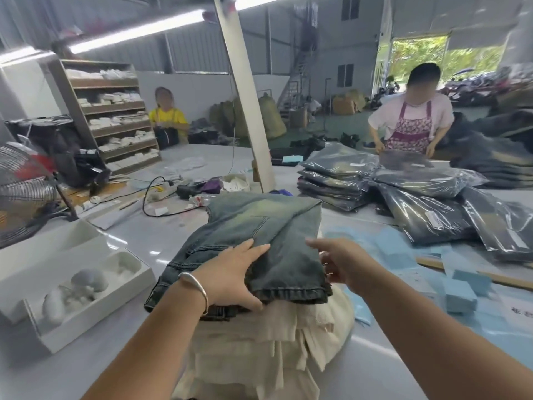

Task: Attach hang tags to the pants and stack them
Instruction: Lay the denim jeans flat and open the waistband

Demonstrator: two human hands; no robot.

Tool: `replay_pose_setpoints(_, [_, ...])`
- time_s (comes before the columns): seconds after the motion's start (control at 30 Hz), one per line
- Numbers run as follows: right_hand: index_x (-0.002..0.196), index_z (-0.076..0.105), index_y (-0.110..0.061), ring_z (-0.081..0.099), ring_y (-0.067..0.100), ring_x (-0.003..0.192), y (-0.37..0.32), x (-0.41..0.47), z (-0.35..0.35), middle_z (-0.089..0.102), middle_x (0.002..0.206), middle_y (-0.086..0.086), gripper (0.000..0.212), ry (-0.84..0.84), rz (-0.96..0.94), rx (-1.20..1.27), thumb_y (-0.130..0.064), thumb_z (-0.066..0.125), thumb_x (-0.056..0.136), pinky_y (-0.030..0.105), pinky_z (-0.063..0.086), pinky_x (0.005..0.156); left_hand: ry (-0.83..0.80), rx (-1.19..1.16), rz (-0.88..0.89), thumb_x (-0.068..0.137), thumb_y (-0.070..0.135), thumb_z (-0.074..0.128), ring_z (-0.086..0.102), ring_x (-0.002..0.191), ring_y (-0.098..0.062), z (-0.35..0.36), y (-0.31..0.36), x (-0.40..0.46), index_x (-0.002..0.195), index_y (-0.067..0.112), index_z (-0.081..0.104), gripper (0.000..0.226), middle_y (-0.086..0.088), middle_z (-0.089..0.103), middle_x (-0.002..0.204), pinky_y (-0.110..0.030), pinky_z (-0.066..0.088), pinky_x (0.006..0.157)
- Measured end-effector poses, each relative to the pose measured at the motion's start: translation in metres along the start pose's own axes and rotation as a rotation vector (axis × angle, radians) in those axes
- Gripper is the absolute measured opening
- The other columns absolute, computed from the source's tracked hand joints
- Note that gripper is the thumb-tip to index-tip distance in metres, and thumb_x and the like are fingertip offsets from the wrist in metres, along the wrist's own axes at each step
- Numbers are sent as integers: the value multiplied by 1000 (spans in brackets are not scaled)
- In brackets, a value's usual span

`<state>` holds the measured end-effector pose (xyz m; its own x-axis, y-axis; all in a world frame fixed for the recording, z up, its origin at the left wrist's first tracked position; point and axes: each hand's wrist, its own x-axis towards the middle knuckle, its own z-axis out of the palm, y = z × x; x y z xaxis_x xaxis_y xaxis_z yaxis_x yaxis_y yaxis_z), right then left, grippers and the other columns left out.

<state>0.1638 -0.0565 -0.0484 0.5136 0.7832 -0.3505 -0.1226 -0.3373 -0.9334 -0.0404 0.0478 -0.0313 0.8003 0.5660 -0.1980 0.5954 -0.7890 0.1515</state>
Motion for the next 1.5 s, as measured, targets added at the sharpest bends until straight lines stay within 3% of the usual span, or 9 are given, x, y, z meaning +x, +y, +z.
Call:
replay_pose_setpoints(0.2, [66,68,-11,60,21,66,-16,16,32,64,64,3,20,209,-173,-339,-25,80,74,30,47,60,244,-99,78,85,24,61,38,139,-18,-2,-16,9,151,44,20,79,7,33,156,-28,34,109])
replay_pose_setpoints(0.3, [106,68,-8,60,30,102,-27,25,35,66,107,11,33,214,-127,-332,-25,76,79,36,51,87,123,91,-126,81,49,66,14,148,-31,19,-1,11,152,31,-17,110,-10,4,163,-45,30,115])
replay_pose_setpoints(0.37, [122,56,-3,54,35,115,-28,24,32,59,122,14,59,210,-54,-281,-36,77,78,43,49,96,169,140,-177,90,29,57,16,148,-31,28,4,11,155,20,-3,88,-13,11,161,-44,31,115])
replay_pose_setpoints(0.47, [105,52,-4,62,32,86,-29,16,23,60,105,15,44,151,86,-28,-26,79,79,37,56,60,416,65,-140,86,3,44,56,117,-32,9,-5,4,125,18,55,44,-12,61,125,-41,49,92])
replay_pose_setpoints(0.7, [76,53,-3,47,22,54,-57,23,10,51,69,14,17,195,6,-160,12,61,78,28,42,49,619,133,-54,82,8,42,57,75,-30,-29,15,-8,93,19,61,25,-7,66,81,-34,47,64])
replay_pose_setpoints(0.93, [90,65,-8,65,27,81,-42,40,18,67,87,10,47,217,-114,-271,-48,80,71,34,56,72,-2,-308,149,65,78,57,49,120,5,-12,-4,-19,119,34,66,70,18,50,140,-7,36,99])
replay_pose_setpoints(1.07, [118,60,-11,39,33,124,-36,44,27,54,125,13,95,372,-88,-808,-87,57,61,46,41,100,524,-286,-475,87,62,51,57,110,-25,-7,-78,5,112,16,65,55,-9,65,118,-38,50,91])
replay_pose_setpoints(1.17, [89,60,-20,44,30,115,-39,41,38,60,107,4,83,396,-153,-924,-95,49,55,42,44,87,352,-394,-712,83,67,56,52,119,-34,16,-107,20,129,9,46,75,-15,55,131,-39,46,95])
replay_pose_setpoints(1.5, [58,53,-14,56,25,77,-42,39,39,56,67,2,34,313,-284,-707,-32,70,82,34,42,77,504,-481,-604,80,50,72,60,97,-30,7,-92,16,100,10,61,46,-11,66,106,-32,46,76])
